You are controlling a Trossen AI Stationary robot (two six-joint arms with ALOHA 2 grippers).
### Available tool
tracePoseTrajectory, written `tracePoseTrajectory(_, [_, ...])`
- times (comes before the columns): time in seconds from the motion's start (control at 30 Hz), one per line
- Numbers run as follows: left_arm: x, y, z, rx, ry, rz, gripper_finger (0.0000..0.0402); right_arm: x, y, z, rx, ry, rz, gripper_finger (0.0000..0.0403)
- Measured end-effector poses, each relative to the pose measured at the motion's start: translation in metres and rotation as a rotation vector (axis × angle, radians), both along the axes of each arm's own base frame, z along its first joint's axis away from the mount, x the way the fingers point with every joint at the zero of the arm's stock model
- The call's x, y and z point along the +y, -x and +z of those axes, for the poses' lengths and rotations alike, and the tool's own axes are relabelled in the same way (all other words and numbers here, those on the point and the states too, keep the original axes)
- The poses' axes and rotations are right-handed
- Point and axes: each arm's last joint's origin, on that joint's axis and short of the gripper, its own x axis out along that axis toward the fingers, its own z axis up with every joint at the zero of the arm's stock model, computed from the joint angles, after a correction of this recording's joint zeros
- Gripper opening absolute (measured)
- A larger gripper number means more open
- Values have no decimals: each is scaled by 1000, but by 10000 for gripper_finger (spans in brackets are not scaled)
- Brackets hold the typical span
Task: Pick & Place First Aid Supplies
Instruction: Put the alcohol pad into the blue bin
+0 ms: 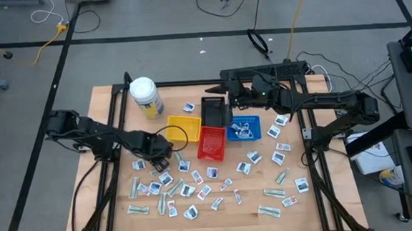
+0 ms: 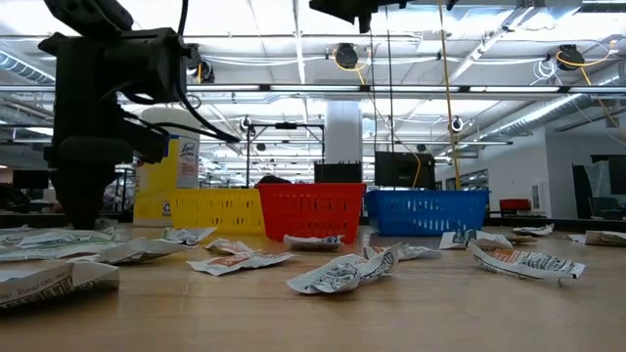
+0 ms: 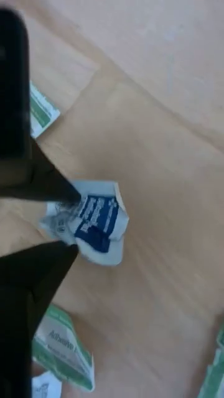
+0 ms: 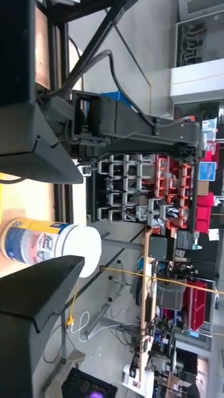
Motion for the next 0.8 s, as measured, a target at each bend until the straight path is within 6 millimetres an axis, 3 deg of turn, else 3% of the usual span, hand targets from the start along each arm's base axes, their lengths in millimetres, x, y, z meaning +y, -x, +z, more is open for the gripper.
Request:
tracePoseTrajectory(0.17, [0, 1, 1, 2, 14, -11, 11, 0, 0, 3, -32, 6, 0, 196])
tracePoseTrajectory(0.3, [1, 6, 16, -36, 62, -15, 4, 0, 0, 5, -52, -7, 0, 196])
tracePoseTrajectory(0.53, [4, 20, 71, -335, 52, -101, 3, 0, 0, 4, -43, -26, 2, 196])
tracePoseTrajectory(0.8, [7, 34, 112, -681, -94, -271, 1, 1, 0, -2, 20, -47, 5, 196])
